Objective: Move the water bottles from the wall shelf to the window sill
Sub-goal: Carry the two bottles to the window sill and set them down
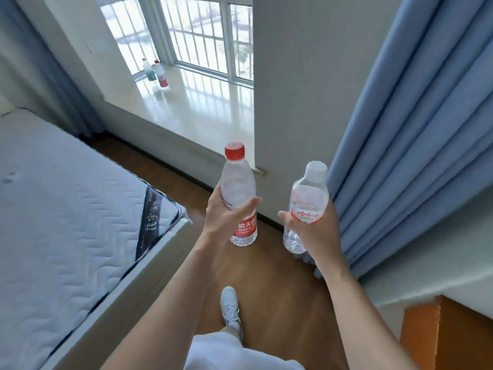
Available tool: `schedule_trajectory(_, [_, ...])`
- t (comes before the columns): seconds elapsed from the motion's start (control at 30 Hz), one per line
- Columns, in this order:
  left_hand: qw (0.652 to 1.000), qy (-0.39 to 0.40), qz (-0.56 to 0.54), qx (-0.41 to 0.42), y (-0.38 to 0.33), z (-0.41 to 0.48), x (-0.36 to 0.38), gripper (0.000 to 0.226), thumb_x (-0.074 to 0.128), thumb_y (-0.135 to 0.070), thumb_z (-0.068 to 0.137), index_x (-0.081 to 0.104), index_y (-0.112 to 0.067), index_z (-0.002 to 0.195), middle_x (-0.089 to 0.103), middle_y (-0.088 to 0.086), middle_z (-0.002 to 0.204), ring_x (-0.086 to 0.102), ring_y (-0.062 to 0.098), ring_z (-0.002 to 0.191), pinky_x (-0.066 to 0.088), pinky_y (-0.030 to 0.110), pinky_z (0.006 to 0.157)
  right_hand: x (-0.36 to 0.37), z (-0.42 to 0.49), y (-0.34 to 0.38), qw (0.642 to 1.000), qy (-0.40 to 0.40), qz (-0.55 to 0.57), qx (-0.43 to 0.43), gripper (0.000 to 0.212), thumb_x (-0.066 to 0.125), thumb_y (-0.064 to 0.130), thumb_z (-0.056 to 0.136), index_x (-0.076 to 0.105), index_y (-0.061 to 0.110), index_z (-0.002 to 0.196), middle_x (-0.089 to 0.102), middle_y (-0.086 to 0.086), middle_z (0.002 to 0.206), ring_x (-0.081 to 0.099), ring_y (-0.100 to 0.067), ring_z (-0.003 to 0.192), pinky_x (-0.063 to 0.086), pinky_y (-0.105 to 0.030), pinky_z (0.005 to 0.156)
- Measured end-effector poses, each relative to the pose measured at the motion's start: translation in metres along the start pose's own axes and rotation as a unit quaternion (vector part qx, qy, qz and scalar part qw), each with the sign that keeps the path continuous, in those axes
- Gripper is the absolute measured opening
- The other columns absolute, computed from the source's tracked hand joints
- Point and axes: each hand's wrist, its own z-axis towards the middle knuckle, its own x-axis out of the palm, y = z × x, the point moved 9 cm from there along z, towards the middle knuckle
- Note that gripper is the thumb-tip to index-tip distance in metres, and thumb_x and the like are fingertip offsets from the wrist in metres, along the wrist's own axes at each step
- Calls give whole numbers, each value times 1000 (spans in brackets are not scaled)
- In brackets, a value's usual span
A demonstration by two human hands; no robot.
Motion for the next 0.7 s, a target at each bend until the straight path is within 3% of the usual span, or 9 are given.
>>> schedule_trajectory(0.17, [997, -71, 3, -11, 13, 36, -70, 56, 81, -43, 61, 56, -31, 110, 69, -5, 99, 71, 11, 89, 56, 18, 66, 70, 31, 13, 999, 40, -25, -11, 65, 92, 34, 62, 53, 33, 114, 66, 12, 105, 64, -10, 100, 55, -40, 92])
schedule_trajectory(0.3, [996, -92, -4, -19, 21, 76, -106, 53, 83, -37, 62, 55, -31, 107, 68, -5, 96, 70, 3, 84, 54, 16, 64, 119, 69, 17, 997, 57, -43, -21, 64, 93, 32, 63, 52, 31, 113, 65, 13, 102, 64, -7, 96, 57, -40, 90])
schedule_trajectory(0.53, [993, -112, 14, -39, 44, 177, -163, 45, 81, -16, 78, 51, -38, 104, 63, -10, 95, 64, -11, 82, 49, 7, 60, 222, 155, 27, 996, 79, -46, -10, 83, 84, 59, 46, 55, 27, 118, 66, 0, 106, 67, -19, 98, 59, -45, 86])
schedule_trajectory(0.7, [991, -128, 35, -34, 45, 241, -207, 47, 80, -21, 78, 49, -39, 109, 62, -15, 98, 65, -5, 90, 50, 7, 63, 285, 204, 47, 994, 90, -52, -27, 72, 95, 34, 61, 55, 23, 120, 68, 3, 102, 68, -18, 94, 58, -32, 78])
